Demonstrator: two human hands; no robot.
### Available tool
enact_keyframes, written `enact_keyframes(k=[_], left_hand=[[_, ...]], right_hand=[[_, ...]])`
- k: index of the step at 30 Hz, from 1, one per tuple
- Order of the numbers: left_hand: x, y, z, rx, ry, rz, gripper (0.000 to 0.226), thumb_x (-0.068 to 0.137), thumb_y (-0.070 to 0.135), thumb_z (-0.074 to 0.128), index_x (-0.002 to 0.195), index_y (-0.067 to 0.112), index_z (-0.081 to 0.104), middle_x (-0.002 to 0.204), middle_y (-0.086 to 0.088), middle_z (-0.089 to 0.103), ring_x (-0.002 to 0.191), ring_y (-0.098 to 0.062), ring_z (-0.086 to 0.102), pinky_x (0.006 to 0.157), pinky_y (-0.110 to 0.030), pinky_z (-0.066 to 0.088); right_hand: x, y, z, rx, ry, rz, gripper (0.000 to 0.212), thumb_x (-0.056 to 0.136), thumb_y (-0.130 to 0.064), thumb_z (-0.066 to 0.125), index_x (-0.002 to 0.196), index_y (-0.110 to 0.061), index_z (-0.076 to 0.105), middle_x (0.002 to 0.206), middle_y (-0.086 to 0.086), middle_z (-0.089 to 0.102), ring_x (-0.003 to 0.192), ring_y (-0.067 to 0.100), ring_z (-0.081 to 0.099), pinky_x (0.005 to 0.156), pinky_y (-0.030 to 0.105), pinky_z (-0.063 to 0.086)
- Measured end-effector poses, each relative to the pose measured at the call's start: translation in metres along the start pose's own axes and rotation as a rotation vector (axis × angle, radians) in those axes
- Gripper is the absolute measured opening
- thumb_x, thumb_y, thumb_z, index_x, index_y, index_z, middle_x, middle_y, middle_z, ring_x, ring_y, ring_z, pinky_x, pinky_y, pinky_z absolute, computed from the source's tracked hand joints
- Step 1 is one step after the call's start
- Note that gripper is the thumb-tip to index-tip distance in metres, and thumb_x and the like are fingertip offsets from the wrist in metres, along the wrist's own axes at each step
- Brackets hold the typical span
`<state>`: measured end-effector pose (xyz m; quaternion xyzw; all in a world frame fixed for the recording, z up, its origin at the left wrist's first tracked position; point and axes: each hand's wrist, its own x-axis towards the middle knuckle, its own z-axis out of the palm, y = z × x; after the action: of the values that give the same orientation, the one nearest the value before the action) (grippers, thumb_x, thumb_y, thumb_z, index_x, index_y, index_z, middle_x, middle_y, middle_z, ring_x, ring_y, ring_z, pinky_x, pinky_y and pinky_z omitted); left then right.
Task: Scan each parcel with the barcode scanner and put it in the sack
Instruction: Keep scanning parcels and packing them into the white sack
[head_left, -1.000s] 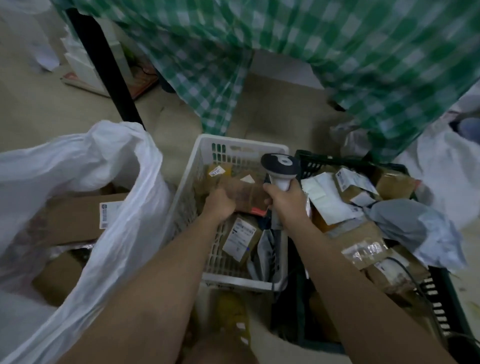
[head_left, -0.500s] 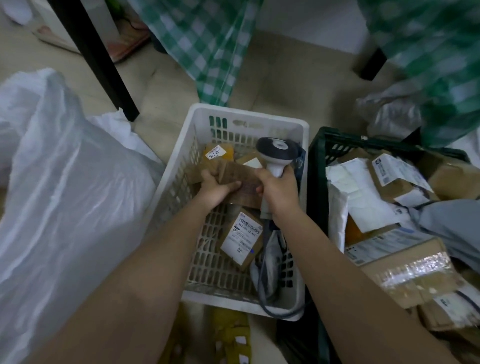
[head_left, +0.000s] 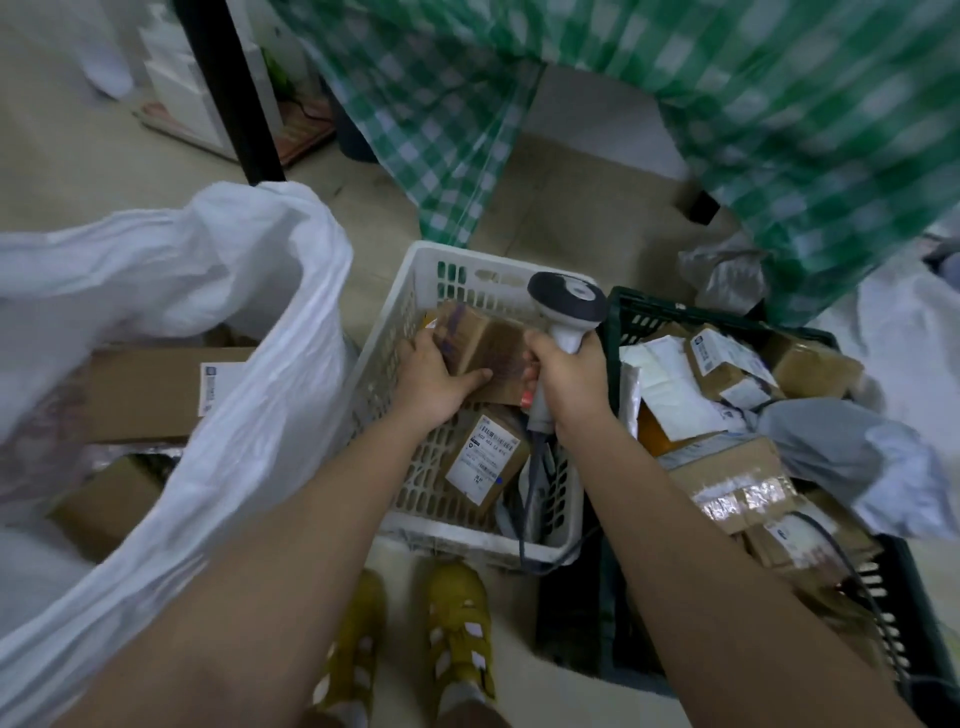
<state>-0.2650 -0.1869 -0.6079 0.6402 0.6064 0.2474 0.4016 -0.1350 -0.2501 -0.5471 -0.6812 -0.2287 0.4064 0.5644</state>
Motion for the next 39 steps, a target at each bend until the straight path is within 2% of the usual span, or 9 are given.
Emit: enact_keyframes(k=[5,14,20,22,24,27,32,35,39], left_hand=[[-0.077,0.024,-0.035,0.024,0.05,0.177,0.081,0.067,0.03,0.086,0.13,0.009,0.039,0.127,-0.01,0.046,0.121,-0.026,0.044,0.101,-0.037,0.04],[-0.212,0.047,-0.098,0.332,0.122,0.539,0.081,0.073,0.028,0.079,0.138,0.012,0.033,0.135,-0.012,0.038,0.126,-0.028,0.032,0.102,-0.042,0.039],[-0.272,0.044,-0.127,0.527,0.242,0.733,0.083,0.062,0.01,0.083,0.132,0.009,0.036,0.128,-0.021,0.044,0.117,-0.037,0.043,0.09,-0.047,0.051],[-0.28,0.042,-0.137,0.464,0.2,0.74,0.083,0.064,0.019,0.086,0.132,0.007,0.039,0.132,-0.019,0.041,0.122,-0.035,0.039,0.099,-0.047,0.046],[-0.292,0.045,-0.147,0.264,0.097,0.674,0.073,0.074,0.037,0.079,0.133,0.012,0.044,0.138,-0.009,0.033,0.128,-0.02,0.031,0.108,-0.031,0.033],[-0.307,0.055,-0.161,-0.19,0.121,0.457,0.043,0.091,0.046,0.057,0.127,0.025,0.049,0.142,0.002,0.029,0.128,-0.008,0.031,0.098,-0.008,0.031],[-0.285,0.052,-0.18,-0.621,-0.019,-0.061,0.092,0.063,0.077,0.065,0.129,0.013,0.057,0.13,-0.004,0.061,0.119,-0.022,0.057,0.108,-0.045,0.041],[-0.29,0.06,-0.184,-0.697,-0.099,-0.087,0.049,0.085,0.048,0.066,0.116,0.01,0.066,0.11,-0.003,0.071,0.111,-0.023,0.063,0.106,-0.042,0.042],[-0.294,0.063,-0.186,-0.795,-0.337,-0.228,0.043,0.091,0.042,0.06,0.126,0.022,0.048,0.11,-0.009,0.063,0.1,-0.027,0.061,0.074,-0.042,0.054]], right_hand=[[-0.067,-0.022,-0.016,0.004,0.0,-0.066,0.04,0.088,-0.019,0.067,0.123,-0.011,0.05,0.097,0.01,0.067,0.063,0.011,0.063,0.049,0.023,0.049],[-0.184,-0.047,-0.038,-0.029,-0.007,-0.059,0.083,0.072,-0.049,0.077,0.14,-0.017,0.04,0.127,0.001,0.057,0.112,0.023,0.059,0.095,0.042,0.051],[-0.241,-0.064,-0.033,0.12,-0.134,0.05,0.091,0.071,-0.045,0.08,0.144,-0.02,0.032,0.125,0.007,0.06,0.102,0.024,0.066,0.085,0.048,0.057],[-0.251,-0.068,-0.034,0.137,-0.17,0.052,0.086,0.072,-0.039,0.081,0.141,-0.019,0.035,0.123,0.007,0.062,0.101,0.023,0.067,0.085,0.048,0.057],[-0.259,-0.072,-0.037,0.137,-0.191,0.033,0.074,0.075,-0.033,0.08,0.137,-0.02,0.04,0.118,0.007,0.064,0.097,0.022,0.068,0.082,0.046,0.058],[-0.269,-0.074,-0.044,0.13,-0.187,-0.007,0.06,0.082,-0.028,0.074,0.132,-0.018,0.042,0.115,0.007,0.065,0.095,0.021,0.068,0.079,0.038,0.059],[-0.283,-0.069,-0.051,0.103,-0.178,-0.092,0.055,0.087,-0.024,0.068,0.135,-0.019,0.043,0.12,0.004,0.063,0.1,0.017,0.064,0.083,0.033,0.055],[-0.289,-0.065,-0.054,0.136,-0.188,-0.119,0.052,0.088,-0.018,0.066,0.134,-0.017,0.042,0.118,0.003,0.062,0.101,0.016,0.063,0.08,0.027,0.054],[-0.29,-0.06,-0.06,0.128,-0.212,-0.175,0.044,0.089,-0.011,0.064,0.128,-0.017,0.045,0.112,-0.002,0.063,0.099,0.009,0.061,0.082,0.021,0.052]])
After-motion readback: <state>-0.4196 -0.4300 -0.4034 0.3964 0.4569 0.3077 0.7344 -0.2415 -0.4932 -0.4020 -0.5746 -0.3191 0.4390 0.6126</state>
